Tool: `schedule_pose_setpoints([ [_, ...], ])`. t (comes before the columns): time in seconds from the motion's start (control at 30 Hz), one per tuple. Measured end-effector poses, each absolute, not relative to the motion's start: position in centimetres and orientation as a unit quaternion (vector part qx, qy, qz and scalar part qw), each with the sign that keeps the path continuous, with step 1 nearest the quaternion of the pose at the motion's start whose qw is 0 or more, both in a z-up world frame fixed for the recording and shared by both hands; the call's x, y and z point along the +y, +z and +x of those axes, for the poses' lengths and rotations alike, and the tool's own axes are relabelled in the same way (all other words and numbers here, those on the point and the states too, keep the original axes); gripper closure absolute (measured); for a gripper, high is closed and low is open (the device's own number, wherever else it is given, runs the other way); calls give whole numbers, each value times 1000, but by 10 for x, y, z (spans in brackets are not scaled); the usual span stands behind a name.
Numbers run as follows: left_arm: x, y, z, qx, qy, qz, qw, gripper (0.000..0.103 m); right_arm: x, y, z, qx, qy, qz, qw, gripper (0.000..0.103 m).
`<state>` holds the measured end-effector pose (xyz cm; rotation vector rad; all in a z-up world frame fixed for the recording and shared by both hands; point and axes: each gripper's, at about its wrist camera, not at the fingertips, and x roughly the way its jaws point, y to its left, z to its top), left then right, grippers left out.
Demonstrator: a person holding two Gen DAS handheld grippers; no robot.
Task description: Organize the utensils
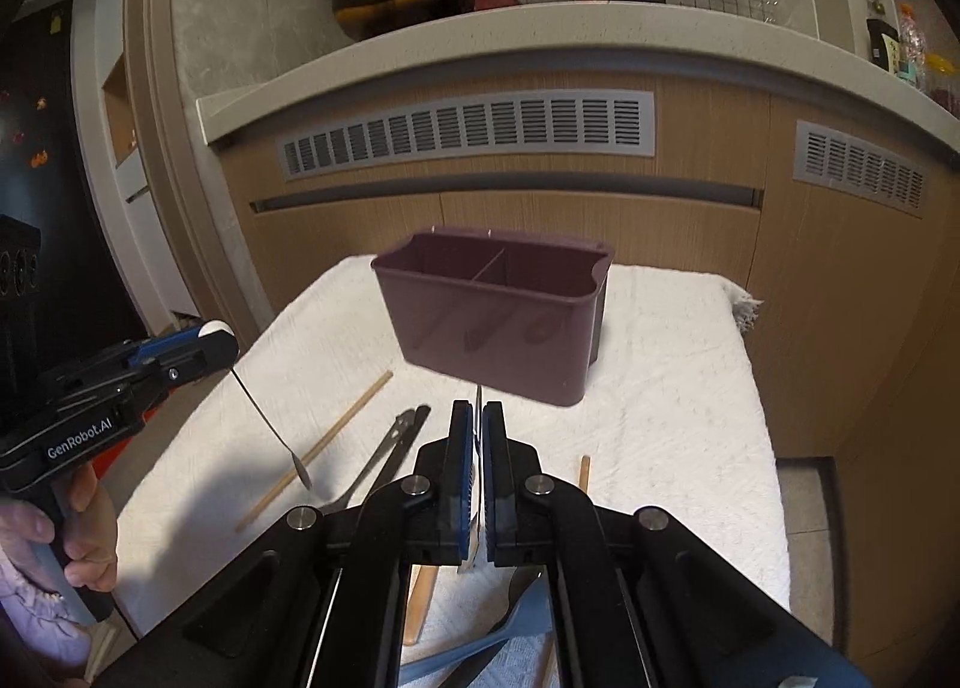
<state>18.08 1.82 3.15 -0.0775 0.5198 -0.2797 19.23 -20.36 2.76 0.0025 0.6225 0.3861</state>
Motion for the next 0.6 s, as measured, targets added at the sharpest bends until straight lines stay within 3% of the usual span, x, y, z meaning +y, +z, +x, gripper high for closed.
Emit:
schedule_pose_setpoints([
  [0.23, 17, 51, 193, 233, -142, -41, 961, 80, -209, 38, 207, 304, 200, 9, 931, 103],
  [0.53, 20, 33, 202, 264, -147, -58, 951, 80, -203, 3, 213, 345, 216, 15, 913, 102],
  [0.6, 21, 29, 202, 268, -145, -60, 951, 80, -197, -2, 211, 345, 214, -4, 914, 97],
])
